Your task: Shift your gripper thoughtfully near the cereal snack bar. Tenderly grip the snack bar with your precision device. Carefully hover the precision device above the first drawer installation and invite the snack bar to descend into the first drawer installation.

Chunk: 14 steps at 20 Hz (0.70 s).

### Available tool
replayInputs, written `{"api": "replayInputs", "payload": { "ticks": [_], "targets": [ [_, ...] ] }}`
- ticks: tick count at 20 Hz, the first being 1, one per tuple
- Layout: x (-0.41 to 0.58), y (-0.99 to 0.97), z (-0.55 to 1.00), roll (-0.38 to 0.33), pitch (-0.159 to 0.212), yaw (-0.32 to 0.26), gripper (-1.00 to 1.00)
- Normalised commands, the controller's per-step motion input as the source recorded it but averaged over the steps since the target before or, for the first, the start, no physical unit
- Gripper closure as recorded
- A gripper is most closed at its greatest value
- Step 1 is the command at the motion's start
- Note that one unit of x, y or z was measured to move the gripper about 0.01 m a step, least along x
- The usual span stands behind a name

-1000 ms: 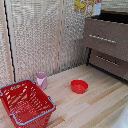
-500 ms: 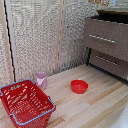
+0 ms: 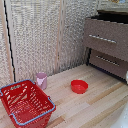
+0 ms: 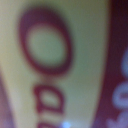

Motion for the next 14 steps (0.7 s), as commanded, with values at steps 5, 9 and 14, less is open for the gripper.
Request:
{"api": "replayInputs", "payload": {
  "ticks": [5,9,14],
  "targets": [
    [0.35,-0.84,0.24,-0.022,0.136,-0.035,1.0],
    [0.339,-0.64,-0.03,-0.055,0.183,-0.004,1.0],
    [0.161,-0.5,-0.18,-0.031,0.165,0.097,-1.0]
  ]
}}
